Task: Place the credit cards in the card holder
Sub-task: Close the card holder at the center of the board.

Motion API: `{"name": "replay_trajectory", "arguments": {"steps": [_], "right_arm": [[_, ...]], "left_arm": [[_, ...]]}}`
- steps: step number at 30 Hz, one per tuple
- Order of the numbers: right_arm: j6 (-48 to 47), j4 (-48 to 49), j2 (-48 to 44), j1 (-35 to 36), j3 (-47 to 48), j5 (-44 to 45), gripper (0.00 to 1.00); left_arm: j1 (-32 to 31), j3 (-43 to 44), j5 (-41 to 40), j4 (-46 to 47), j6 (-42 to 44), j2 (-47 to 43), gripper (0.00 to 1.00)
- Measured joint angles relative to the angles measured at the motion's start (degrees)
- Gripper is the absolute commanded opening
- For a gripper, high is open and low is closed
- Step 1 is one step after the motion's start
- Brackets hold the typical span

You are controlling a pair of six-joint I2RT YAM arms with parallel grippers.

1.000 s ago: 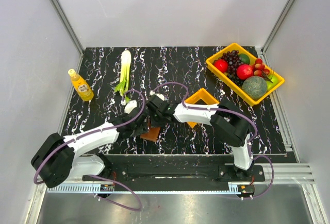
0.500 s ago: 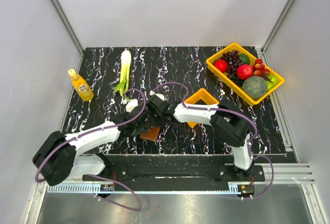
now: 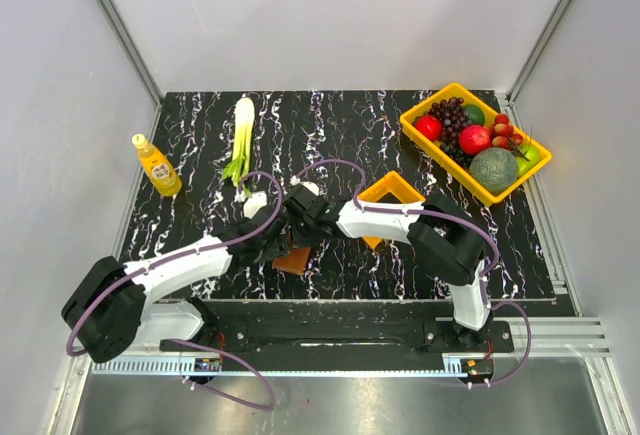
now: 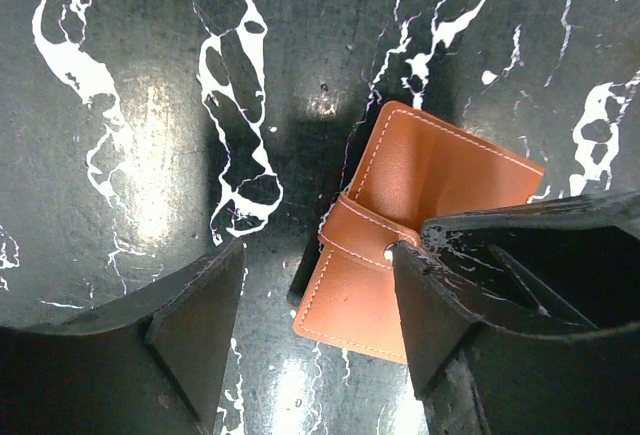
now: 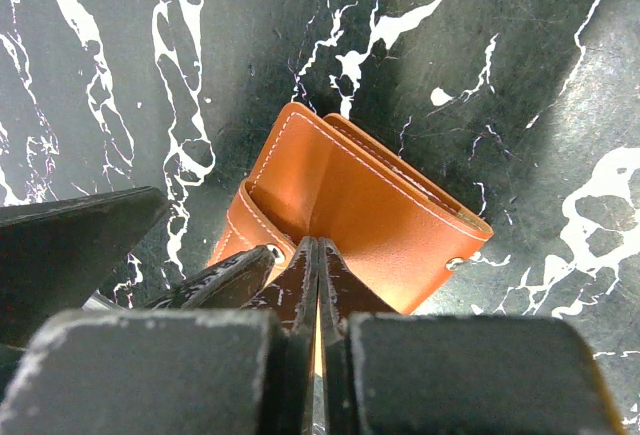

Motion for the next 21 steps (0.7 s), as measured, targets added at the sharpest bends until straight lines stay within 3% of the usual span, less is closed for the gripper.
{"name": "replay_trajectory", "arguments": {"steps": [6, 14, 21], "right_arm": [[0.0, 0.24, 0.0, 0.0, -0.13, -0.07, 0.03], [0.98, 3.89, -0.85, -0.63, -2.49, -1.09, 0.12], [0.83, 6.14, -4.68, -1.4, -7.48, 0.09, 0.2]], "left_arm": [[0.0, -0.26, 0.72, 2.12, -0.11, 1.68, 0.64], [0.0, -2.29, 0.94, 4.76, -1.18, 2.01, 0.62], [0.0, -3.43, 0.98, 5.31, -0.57, -0.42, 0.76]]}}
